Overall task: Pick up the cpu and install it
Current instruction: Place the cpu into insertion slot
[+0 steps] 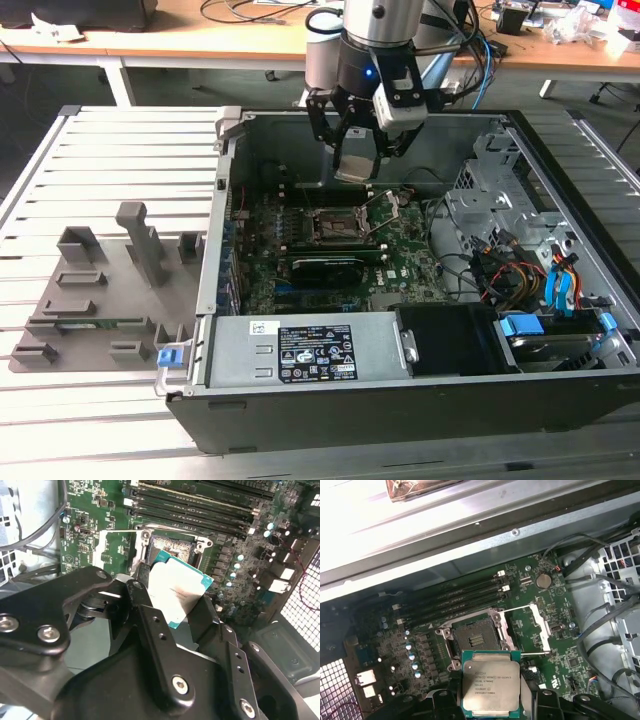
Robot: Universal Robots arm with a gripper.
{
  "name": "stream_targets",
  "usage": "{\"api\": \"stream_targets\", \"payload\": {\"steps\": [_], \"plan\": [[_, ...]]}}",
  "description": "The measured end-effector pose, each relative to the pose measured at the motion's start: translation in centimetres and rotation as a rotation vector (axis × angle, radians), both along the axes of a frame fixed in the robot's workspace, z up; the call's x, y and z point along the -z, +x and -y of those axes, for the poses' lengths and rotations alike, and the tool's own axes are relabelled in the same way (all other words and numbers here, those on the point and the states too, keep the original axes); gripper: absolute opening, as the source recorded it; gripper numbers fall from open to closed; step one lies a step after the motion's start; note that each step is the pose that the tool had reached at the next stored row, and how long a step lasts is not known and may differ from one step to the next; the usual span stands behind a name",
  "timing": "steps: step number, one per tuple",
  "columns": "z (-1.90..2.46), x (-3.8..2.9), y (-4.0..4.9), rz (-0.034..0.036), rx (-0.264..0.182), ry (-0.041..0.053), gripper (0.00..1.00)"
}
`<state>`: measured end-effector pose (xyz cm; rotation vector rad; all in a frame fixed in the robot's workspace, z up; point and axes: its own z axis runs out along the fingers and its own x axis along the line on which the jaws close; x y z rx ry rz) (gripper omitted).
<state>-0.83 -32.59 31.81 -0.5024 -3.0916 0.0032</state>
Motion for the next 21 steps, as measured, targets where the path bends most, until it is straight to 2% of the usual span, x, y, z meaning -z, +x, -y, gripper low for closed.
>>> {"api": "stream_targets", "payload": {"steps": [16,21], "plan": [[0.0,0.01,0.0,0.0,0.114,-0.0001,0.55],[0.0,0.01,0.0,0.0,0.12,-0.0003,0.55]]}}
